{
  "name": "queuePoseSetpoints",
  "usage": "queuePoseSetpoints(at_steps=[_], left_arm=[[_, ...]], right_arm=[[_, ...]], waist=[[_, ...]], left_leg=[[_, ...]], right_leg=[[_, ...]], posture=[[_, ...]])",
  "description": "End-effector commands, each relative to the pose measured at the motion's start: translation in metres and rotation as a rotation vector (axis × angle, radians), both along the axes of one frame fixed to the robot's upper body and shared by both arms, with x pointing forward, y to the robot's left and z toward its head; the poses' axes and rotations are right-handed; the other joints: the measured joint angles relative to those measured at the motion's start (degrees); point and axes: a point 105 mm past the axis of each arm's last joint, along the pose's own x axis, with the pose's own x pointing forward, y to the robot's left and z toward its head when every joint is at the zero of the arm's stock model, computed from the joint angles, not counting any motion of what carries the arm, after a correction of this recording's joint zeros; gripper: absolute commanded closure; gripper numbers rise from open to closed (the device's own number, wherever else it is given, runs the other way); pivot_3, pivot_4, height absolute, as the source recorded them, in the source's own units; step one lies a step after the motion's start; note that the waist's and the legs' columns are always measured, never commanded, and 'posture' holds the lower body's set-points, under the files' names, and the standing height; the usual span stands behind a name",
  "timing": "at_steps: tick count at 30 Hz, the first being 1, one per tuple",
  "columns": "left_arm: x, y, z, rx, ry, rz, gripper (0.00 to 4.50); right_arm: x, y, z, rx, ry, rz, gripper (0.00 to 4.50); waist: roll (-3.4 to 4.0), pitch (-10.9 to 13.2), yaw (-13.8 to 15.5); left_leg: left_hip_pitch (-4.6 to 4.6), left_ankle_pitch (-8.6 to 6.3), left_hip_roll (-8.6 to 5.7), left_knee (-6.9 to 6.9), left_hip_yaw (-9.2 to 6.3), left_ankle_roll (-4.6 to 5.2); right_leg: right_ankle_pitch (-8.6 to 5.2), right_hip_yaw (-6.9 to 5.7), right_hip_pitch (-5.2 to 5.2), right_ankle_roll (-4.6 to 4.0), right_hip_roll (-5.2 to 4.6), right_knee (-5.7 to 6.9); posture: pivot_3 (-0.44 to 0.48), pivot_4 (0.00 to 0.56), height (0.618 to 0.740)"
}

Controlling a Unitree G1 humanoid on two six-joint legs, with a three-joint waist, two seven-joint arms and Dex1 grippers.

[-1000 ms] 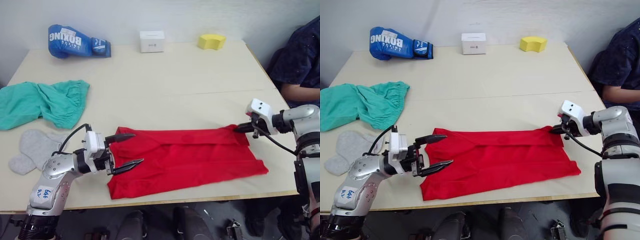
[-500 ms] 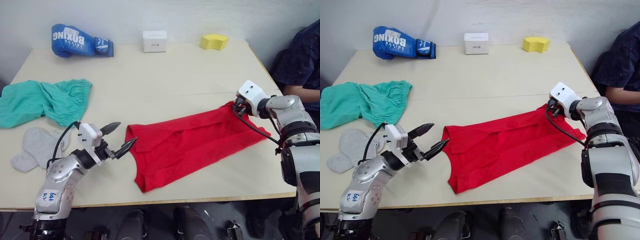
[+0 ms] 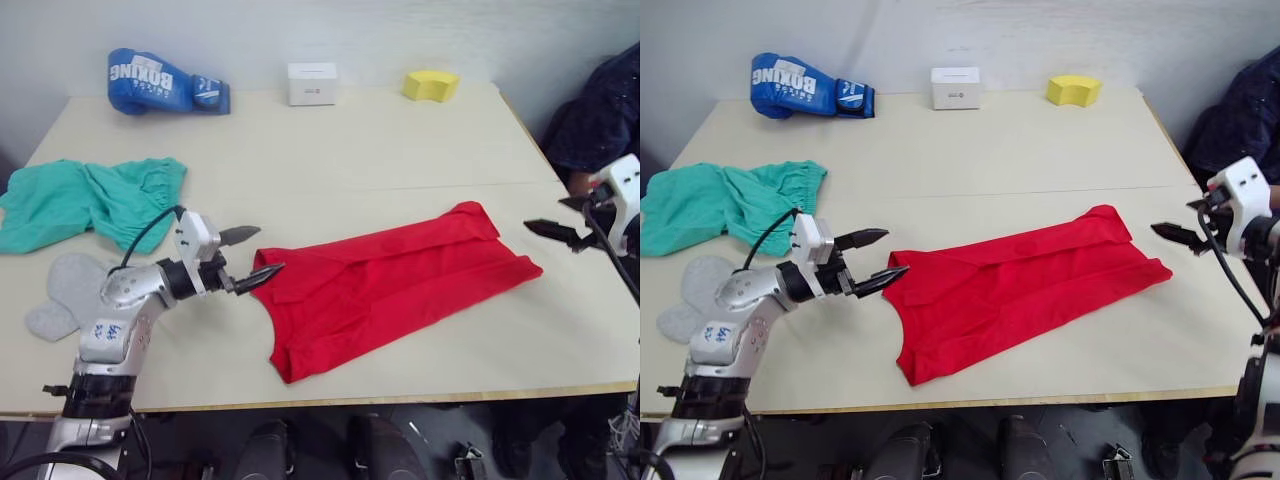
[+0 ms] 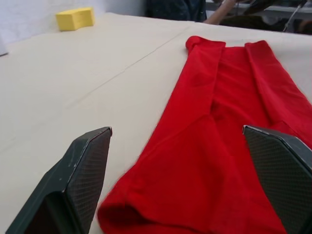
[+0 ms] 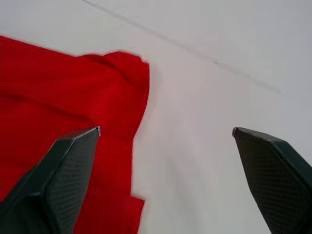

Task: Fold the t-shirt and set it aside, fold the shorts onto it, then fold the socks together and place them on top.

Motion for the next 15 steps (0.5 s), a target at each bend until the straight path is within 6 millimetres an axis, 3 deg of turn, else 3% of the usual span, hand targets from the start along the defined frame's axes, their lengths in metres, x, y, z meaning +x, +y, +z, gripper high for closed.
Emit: queuePoseSetpoints(at_steps=[1,5,7,9,15], left_arm=[[0.013,-0.010,0.002,0.043,-0.041,-0.058,0.00],[0.031,-0.023,0.000,0.091,-0.038,-0.109,0.00],[0.038,-0.029,-0.001,0.101,-0.031,-0.121,0.00],[0.044,-0.038,-0.004,0.123,0.004,-0.150,0.00],[0.060,-0.059,-0.011,0.191,0.085,-0.202,0.00]], right_arm=[[-0.025,0.016,0.027,0.049,-0.150,-0.052,0.03],[-0.056,0.037,0.011,0.126,-0.165,-0.107,0.03],[-0.066,0.041,0.004,0.157,-0.146,-0.153,0.03],[-0.081,0.045,-0.008,0.149,-0.073,-0.171,0.03],[-0.127,0.059,-0.027,0.301,0.202,-0.185,0.03]], waist=[[0.00,0.0,0.1],[-0.09,0.1,-0.9],[-0.09,0.1,-1.2],[-0.04,0.2,-0.4],[-0.01,0.3,4.3]], left_leg=[[0.00,0.00,0.00,0.01,0.02,0.00],[-0.01,0.14,-0.31,-0.24,-0.48,0.31],[-0.22,0.97,-1.23,-0.83,-2.21,0.50],[-0.27,1.97,-2.27,-1.33,-3.85,0.66],[-0.95,1.97,-2.05,-0.57,-3.85,0.67]], right_leg=[[0.01,0.01,0.00,0.01,0.01,0.01],[0.06,-0.52,0.26,0.11,-0.23,-0.04],[0.05,-3.33,1.23,0.17,-1.22,-0.17],[-0.01,-5.25,1.66,0.33,-2.27,-0.24],[0.29,-4.66,1.26,0.40,-2.23,-0.66]], posture=[[0.000,0.150,0.740],[0.000,0.150,0.740],[0.000,0.150,0.740],[0.000,0.150,0.740],[0.000,0.150,0.740]])
